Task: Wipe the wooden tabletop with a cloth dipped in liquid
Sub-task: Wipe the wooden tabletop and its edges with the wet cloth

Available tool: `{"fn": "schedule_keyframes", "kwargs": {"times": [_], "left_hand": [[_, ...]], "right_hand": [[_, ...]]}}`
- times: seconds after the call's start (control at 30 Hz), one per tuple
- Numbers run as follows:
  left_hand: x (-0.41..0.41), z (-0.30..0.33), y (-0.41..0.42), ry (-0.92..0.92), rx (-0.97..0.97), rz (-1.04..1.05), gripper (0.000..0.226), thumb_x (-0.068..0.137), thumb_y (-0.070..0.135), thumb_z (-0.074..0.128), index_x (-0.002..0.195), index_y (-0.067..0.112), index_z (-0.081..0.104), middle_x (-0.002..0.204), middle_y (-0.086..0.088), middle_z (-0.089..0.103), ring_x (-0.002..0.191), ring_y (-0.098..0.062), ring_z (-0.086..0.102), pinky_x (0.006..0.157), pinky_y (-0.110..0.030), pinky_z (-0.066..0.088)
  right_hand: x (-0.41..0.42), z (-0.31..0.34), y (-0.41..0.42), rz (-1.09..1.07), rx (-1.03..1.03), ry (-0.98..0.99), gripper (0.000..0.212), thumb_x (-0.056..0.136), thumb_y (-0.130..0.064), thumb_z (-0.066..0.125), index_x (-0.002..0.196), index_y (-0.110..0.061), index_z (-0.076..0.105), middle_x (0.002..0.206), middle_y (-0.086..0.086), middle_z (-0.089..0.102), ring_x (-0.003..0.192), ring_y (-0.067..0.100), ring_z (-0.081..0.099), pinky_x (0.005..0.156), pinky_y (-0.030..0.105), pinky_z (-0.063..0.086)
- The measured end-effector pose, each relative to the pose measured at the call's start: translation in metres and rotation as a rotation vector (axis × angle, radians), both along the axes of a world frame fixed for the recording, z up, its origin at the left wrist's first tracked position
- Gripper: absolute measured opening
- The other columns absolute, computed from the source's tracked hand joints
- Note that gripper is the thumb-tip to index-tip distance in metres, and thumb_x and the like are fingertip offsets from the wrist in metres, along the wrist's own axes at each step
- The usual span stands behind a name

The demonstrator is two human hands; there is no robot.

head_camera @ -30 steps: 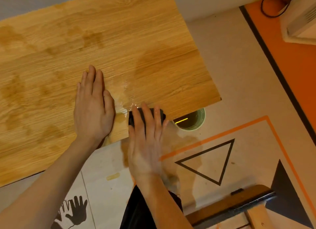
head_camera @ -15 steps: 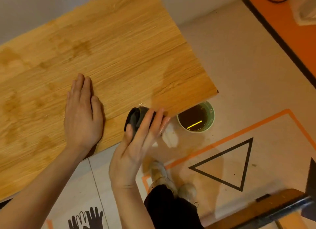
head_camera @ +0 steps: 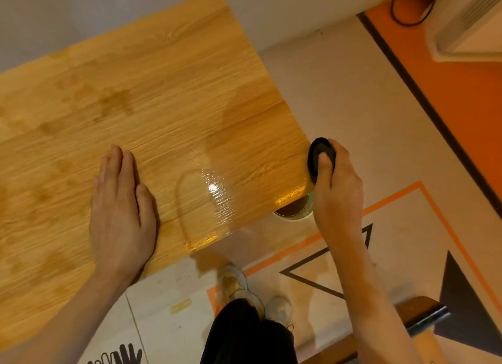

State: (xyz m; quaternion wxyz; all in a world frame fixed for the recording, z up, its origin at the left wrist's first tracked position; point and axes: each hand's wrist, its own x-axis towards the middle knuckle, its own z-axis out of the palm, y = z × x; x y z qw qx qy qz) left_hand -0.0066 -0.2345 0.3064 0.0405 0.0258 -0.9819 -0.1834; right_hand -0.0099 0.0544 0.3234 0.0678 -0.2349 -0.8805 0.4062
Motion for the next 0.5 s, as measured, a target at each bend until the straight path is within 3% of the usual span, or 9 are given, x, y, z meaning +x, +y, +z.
{"fn": "schedule_keyframes", "kwargs": {"times": [0.1,0.27,0.4,0.5], "left_hand": [[-0.001,0.002,0.001,-0.011,0.003,-0.009,0.057,0.106,0.026,0.024,0.157,0.001,0.025,0.167,-0.013,0.017,0.156,-0.028,0.012,0.127,-0.046,0.011],[-0.001,0.006,0.002,-0.039,0.013,0.008,0.057,0.105,0.024,0.026,0.156,-0.001,0.027,0.167,-0.014,0.018,0.155,-0.029,0.014,0.126,-0.045,0.013],[-0.001,0.007,0.004,-0.045,-0.003,0.007,0.057,0.105,0.024,0.025,0.156,-0.001,0.028,0.166,-0.014,0.02,0.155,-0.029,0.017,0.126,-0.043,0.014],[0.0,0.006,0.004,-0.086,-0.004,0.015,0.057,0.105,0.026,0.025,0.157,0.002,0.025,0.167,-0.011,0.017,0.156,-0.026,0.013,0.127,-0.041,0.011]], "right_hand": [[-0.025,0.015,0.004,0.051,-0.005,-0.198,0.034,0.105,-0.027,0.03,0.132,-0.013,0.047,0.105,0.004,0.061,0.091,0.021,0.057,0.062,0.023,0.039],[-0.097,0.025,-0.028,0.084,0.111,-0.282,0.034,0.105,-0.026,0.027,0.121,-0.004,0.048,0.113,0.021,0.062,0.098,0.038,0.058,0.07,0.033,0.036],[-0.172,0.015,-0.054,0.114,0.148,-0.265,0.032,0.105,-0.024,0.029,0.121,-0.001,0.044,0.123,0.021,0.056,0.109,0.037,0.054,0.074,0.033,0.032],[-0.154,0.006,-0.054,0.107,0.224,-0.193,0.039,0.104,-0.029,0.032,0.133,-0.004,0.041,0.126,0.016,0.053,0.112,0.032,0.053,0.081,0.033,0.039]]}}
